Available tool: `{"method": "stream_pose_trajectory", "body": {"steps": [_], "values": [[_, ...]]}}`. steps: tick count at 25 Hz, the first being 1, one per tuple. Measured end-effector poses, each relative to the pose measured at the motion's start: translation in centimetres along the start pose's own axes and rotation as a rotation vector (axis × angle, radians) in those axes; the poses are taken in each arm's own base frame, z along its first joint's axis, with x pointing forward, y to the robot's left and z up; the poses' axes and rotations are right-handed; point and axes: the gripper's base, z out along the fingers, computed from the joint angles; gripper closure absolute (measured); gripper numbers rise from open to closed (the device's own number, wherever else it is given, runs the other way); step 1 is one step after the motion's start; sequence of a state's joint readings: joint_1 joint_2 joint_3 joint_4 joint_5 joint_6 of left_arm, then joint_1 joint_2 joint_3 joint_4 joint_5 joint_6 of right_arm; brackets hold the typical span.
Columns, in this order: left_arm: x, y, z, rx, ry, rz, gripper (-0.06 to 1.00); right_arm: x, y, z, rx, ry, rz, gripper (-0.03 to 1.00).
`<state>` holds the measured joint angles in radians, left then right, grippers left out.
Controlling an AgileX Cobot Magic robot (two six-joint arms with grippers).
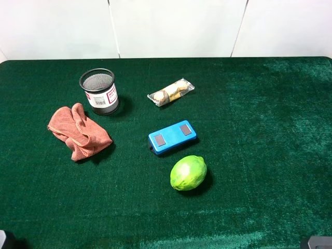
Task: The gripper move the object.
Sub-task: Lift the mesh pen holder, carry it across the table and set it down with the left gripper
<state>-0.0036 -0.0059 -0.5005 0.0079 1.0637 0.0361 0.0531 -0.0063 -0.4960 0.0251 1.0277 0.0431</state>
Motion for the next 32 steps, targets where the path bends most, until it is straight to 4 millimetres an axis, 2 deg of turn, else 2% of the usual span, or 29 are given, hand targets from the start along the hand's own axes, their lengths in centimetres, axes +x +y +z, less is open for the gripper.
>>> {"method": "stream_pose_trajectory", "body": {"steps": [24,27,32], "values": [[0.0,-0.1,0.0,0.007,0.0,-0.02,-0.01,0.0,0.0,0.0,0.0,0.0,0.0,0.27],[-0.4,0.0,0.0,0.007,0.014,-0.04,0.0,0.0,0.0,0.0,0.0,0.0,0.0,0.27],[-1.9,0.0,1.4,0.009,0.12,-0.039,0.0,0.0,0.0,0.0,0.0,0.0,0.0,0.27]]}}
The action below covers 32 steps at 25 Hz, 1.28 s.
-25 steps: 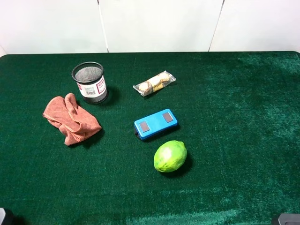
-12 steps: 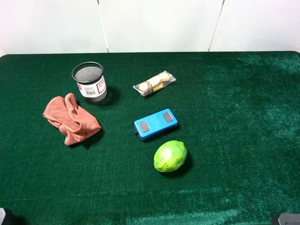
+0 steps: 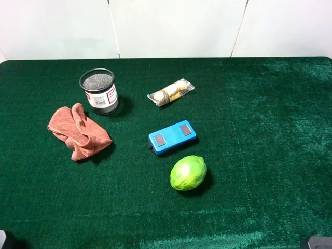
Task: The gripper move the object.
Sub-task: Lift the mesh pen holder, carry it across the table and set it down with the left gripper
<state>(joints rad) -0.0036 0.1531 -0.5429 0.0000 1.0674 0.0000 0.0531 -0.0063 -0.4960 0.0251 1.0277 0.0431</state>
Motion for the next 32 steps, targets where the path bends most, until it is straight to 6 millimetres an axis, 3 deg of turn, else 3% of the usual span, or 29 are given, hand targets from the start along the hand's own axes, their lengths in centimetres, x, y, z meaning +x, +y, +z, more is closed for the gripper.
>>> {"method": "stream_pose_trajectory", "body": {"steps": [16,26,32], "values": [[-7.9,0.0,5.6,0.012,0.277,0.089,0.01,0.0,0.0,0.0,0.0,-0.001,0.0,0.27],[-11.7,-0.6,11.4,0.09,0.382,0.15,0.02,0.0,0.0,0.0,0.0,-0.001,0.0,0.27],[-13.1,-2.4,15.2,0.151,0.412,0.215,0.02,0.0,0.0,0.0,0.0,-0.001,0.0,0.27]]}}
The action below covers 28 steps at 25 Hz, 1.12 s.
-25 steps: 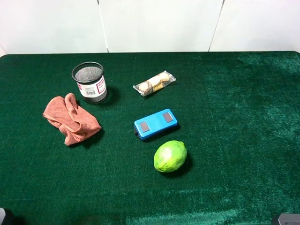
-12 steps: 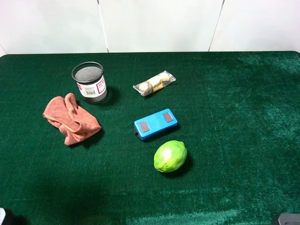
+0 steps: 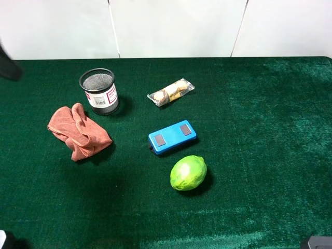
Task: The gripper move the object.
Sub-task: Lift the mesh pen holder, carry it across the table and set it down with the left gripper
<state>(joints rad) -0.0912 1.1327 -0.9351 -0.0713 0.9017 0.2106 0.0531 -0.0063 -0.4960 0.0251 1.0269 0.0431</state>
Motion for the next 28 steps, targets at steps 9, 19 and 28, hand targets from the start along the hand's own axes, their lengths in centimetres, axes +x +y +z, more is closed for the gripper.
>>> {"method": "stream_pose_trajectory", "body": {"steps": [9,19,28], "values": [[-4.7,-2.5,5.0,0.072,0.058,0.12,0.02,0.0,0.0,0.0,0.0,0.0,0.0,0.27],[-8.6,-6.7,10.5,0.13,0.119,0.269,0.02,0.0,0.0,0.0,0.0,0.0,0.0,0.27],[-8.9,-9.7,15.8,0.142,0.173,0.371,0.02,0.0,0.0,0.0,0.0,0.0,0.0,0.27]]}}
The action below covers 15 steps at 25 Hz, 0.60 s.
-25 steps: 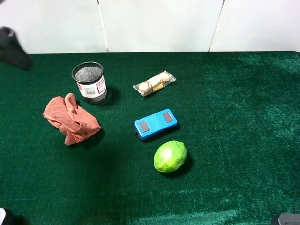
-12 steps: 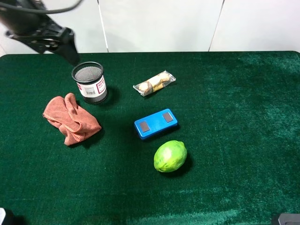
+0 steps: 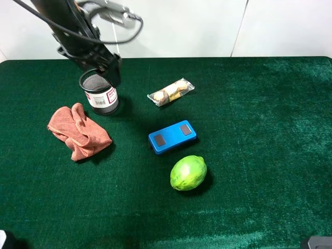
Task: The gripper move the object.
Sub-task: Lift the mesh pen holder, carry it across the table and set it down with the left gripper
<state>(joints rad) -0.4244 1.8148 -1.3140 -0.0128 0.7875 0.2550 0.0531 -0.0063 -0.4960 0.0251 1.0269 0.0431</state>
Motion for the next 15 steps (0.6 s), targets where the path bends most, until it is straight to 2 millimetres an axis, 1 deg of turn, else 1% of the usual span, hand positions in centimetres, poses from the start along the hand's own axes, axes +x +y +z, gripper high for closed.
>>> {"method": "stream_pose_trajectory", "body": {"steps": [4,8,15], "values": [[-0.1,-0.5,2.5,0.008,0.024,0.016,0.03,0.0,0.0,0.0,0.0,0.0,0.0,0.27],[-0.2,-0.6,4.8,0.008,0.024,0.025,0.03,0.0,0.0,0.0,0.0,0.0,0.0,0.27],[-0.4,-0.6,7.8,-0.002,-0.013,0.048,0.03,0.0,0.0,0.0,0.0,0.0,0.0,0.27]]}}
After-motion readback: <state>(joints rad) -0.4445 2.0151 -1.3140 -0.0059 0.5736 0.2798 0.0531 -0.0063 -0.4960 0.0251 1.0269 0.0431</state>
